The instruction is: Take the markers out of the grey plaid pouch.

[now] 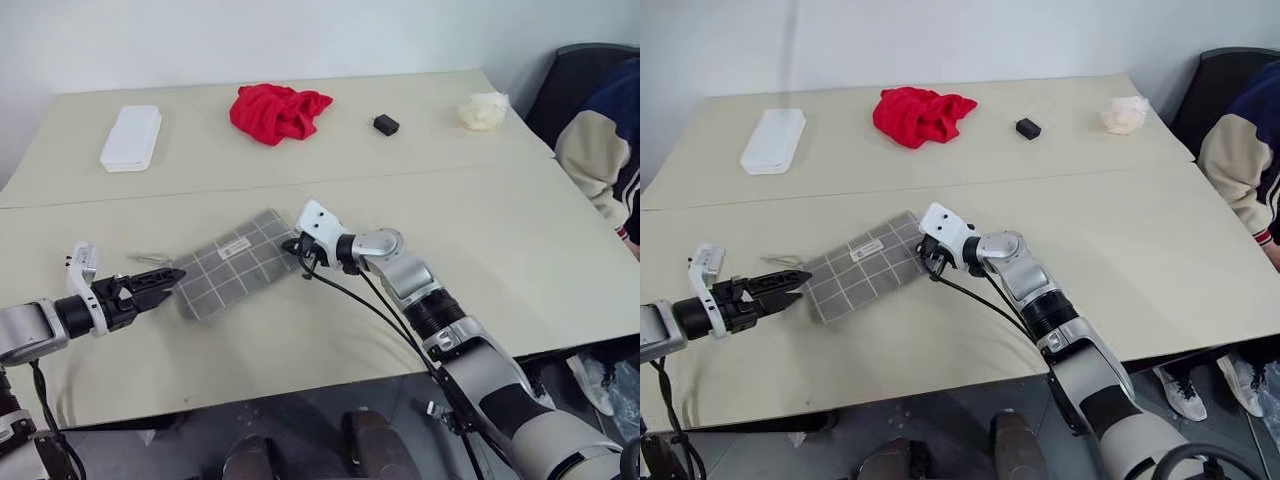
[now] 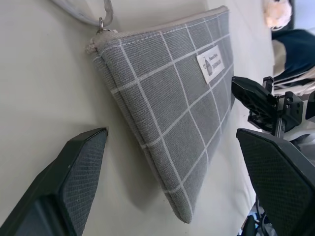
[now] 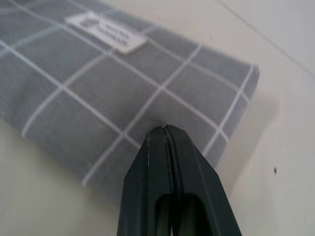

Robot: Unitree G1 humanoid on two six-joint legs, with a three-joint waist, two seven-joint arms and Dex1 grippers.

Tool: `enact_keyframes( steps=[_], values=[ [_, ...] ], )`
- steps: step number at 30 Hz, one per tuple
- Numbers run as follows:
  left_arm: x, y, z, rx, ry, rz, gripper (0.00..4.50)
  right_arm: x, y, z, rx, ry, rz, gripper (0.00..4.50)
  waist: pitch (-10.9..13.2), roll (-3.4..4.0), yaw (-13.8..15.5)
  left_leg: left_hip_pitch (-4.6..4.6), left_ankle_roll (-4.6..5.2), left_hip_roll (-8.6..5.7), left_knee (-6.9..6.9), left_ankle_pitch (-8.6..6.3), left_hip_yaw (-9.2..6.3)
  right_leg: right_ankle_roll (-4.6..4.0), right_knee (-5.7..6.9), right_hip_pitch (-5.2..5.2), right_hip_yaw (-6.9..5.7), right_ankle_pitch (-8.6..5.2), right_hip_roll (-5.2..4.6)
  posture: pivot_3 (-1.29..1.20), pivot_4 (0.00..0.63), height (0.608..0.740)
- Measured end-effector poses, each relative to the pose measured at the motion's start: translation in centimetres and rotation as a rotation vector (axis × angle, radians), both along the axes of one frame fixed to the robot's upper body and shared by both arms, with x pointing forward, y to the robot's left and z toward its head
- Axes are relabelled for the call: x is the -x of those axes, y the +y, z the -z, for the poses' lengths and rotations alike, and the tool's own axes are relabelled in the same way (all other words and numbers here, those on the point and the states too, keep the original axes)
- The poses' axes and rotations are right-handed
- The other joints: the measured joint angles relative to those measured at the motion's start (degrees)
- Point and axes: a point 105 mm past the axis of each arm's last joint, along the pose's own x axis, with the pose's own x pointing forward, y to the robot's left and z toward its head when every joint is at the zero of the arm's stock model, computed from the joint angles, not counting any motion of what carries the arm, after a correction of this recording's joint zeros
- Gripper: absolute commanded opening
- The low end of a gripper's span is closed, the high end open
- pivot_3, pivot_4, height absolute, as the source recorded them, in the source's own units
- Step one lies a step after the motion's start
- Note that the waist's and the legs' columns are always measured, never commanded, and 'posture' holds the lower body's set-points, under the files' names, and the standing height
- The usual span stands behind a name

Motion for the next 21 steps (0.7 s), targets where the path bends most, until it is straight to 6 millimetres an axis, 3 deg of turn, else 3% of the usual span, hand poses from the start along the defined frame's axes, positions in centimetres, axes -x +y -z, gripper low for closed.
enact_keyframes(
  steps=[9, 14, 21],
  values=[
    [-1.1, -0.3, 0.3, 0.005, 0.005, 0.009, 4.50, 0.6, -0.7, 0.8, 0.034, 0.044, -0.036, 0.03, -0.2, 0.16, 0.2, 0.22, -0.02, -0.02, 0.01, 0.10, -0.07, 0.00, 0.00, 0.26, -0.01, 0.00, -0.01, 0.00, 0.150, 0.740],
    [-1.8, -1.2, 0.9, 0.052, 0.007, 0.005, 4.50, 1.0, -0.8, 1.2, 0.043, 0.059, -0.034, 0.03, -0.3, 0.31, 0.8, 0.77, -0.01, -0.02, -0.13, 0.08, -0.11, 0.00, -0.28, 0.90, -0.07, 0.00, -0.01, 0.00, 0.150, 0.740],
    [-1.0, -2.4, 1.5, 0.170, 0.006, 0.041, 4.50, 1.2, -0.9, 1.4, 0.046, 0.064, -0.034, 0.03, -0.4, 0.39, 1.6, 0.84, 0.00, -0.03, -0.30, 0.06, -0.37, 0.00, -0.40, 0.91, -0.01, 0.00, -0.07, 0.00, 0.150, 0.740]
  ],
)
